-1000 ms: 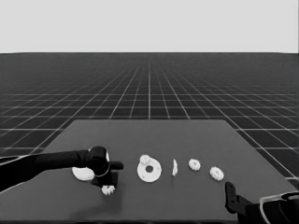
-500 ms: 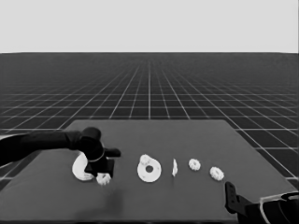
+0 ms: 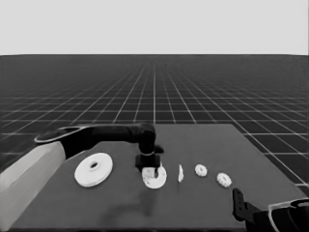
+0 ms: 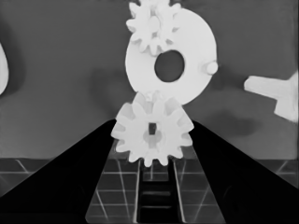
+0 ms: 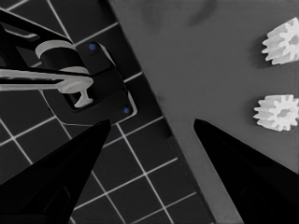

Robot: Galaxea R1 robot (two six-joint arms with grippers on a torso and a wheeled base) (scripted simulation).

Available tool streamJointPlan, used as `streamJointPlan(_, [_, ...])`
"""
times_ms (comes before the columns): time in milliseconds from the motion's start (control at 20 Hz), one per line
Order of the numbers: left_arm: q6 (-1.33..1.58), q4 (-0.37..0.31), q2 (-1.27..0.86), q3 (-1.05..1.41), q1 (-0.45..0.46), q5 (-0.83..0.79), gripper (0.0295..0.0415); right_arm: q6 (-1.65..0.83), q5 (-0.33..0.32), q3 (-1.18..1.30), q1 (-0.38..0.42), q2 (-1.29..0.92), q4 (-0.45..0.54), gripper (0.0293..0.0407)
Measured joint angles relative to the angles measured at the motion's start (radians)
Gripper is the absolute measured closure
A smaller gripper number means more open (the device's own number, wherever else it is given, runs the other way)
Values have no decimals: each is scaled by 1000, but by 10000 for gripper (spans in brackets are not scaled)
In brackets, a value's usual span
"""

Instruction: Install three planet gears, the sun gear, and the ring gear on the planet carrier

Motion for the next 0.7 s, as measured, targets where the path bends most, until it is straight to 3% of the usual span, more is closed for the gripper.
streamJointPlan(100, [2,0,5,-8,0,0,398,0,0,0,0,0,0,315])
streamJointPlan(150, [25,71,11,-37,67,-8,398,0,0,0,0,0,0,315])
streamJointPlan(250, [55,136,20,-81,138,-22,398,0,0,0,0,0,0,315])
streamJointPlan(600, [73,167,26,-108,169,-34,398,0,0,0,0,0,0,315])
streamJointPlan(700, [73,167,26,-109,169,-34,339,0,0,0,0,0,0,315])
